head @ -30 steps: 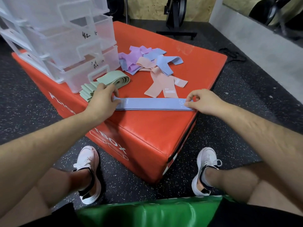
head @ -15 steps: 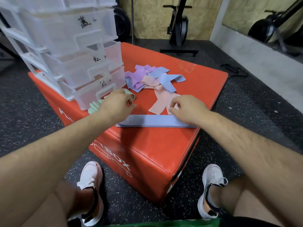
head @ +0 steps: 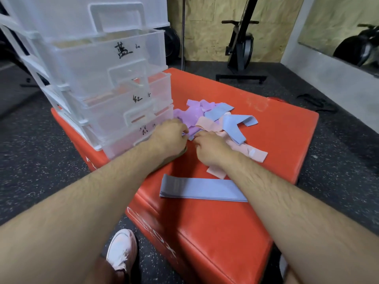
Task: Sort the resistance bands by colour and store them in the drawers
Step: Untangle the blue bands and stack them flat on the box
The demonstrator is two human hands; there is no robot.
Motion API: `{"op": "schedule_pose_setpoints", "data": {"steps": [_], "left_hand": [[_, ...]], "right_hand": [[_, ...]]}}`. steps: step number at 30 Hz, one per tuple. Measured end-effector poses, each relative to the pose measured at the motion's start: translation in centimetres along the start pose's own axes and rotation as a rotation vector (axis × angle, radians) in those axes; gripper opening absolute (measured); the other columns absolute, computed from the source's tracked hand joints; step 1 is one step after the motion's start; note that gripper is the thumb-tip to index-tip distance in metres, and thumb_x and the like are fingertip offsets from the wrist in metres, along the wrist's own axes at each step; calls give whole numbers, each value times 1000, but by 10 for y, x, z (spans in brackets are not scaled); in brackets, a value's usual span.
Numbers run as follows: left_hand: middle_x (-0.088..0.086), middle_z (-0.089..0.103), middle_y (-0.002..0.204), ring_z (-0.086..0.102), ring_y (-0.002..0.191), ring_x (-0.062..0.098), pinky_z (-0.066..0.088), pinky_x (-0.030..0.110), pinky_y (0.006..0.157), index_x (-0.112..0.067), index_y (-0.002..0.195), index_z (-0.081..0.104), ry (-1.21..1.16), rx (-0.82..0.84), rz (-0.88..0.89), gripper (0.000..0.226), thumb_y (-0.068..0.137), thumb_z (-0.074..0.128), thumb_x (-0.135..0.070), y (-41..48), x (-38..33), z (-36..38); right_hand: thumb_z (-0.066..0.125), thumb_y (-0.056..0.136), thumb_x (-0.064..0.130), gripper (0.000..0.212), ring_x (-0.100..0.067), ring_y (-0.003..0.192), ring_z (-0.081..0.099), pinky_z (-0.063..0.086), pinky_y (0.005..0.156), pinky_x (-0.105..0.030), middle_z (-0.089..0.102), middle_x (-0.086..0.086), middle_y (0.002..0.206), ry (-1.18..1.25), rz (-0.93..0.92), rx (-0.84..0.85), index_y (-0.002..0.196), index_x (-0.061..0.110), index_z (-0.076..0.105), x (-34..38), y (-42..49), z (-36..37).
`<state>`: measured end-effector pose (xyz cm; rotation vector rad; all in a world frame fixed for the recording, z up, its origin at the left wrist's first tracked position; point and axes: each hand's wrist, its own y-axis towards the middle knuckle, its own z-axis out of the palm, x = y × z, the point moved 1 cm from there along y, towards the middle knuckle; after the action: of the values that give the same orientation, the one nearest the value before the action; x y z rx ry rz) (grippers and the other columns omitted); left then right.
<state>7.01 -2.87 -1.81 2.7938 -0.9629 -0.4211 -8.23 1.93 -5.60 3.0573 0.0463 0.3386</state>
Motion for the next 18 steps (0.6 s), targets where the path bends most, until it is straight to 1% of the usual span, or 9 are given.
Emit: {"op": "schedule_pose_setpoints", "data": {"steps": [2,4,5,7,9,13,15,16,18], "left_hand": [[8,65,105,61,100,32,48,37,82,-17,98,73,20,21,0,25,86,52,-23,8,5,4],[8,66,99,61,95,32,48,36,79,-16,90,72,2,24,-12,21,86,51,-18,16,11,6],[9,67,95,62,91,32,48,35,77,-16,83,69,-12,23,-15,20,84,49,-18,19,13,6],[8,67,88,62,85,33,45,33,72,-24,66,55,-48,25,-26,18,79,44,-20,22,17,7],[7,67,85,61,82,34,42,31,70,-29,60,42,-59,46,-32,18,76,42,-22,23,16,6],[8,66,93,61,87,33,43,32,74,-29,71,45,-25,73,-36,19,81,53,-15,19,13,6],[8,67,100,62,94,34,43,31,77,-26,79,57,-21,62,-34,12,83,51,-16,18,12,5],[7,68,104,62,98,33,45,32,81,-23,87,65,-31,43,-35,17,83,49,-19,17,11,5],[5,69,106,63,100,31,50,35,86,-22,100,70,-58,2,-28,35,79,43,-28,16,8,3]], "right_hand": [[43,85,21,47,-22,126,51,42,107,-32,54,9,137,71,50,-8,128,31,61,-1,13,11],[39,78,28,46,-16,124,53,46,105,-34,55,17,129,185,94,-47,115,34,64,-7,26,23],[36,76,30,44,-14,123,53,47,103,-35,56,17,125,217,96,-62,109,33,65,-10,32,28],[34,77,32,45,-14,122,54,48,102,-35,58,16,124,242,109,-83,110,32,66,-5,32,25],[36,78,33,49,-13,122,54,46,104,-32,58,18,129,277,119,-81,118,35,65,-4,29,22],[28,79,43,60,-15,130,49,41,111,-37,56,14,135,295,102,-52,127,33,62,-11,28,29],[35,89,34,48,-20,128,52,42,109,-36,59,5,135,307,99,-38,123,22,66,-6,22,17],[40,93,26,39,-22,120,55,44,103,-34,63,-1,128,328,103,-53,115,14,69,-4,18,9],[45,96,11,26,-26,97,58,45,83,-33,67,-9,101,419,115,-148,93,2,69,-6,13,-5]]}}
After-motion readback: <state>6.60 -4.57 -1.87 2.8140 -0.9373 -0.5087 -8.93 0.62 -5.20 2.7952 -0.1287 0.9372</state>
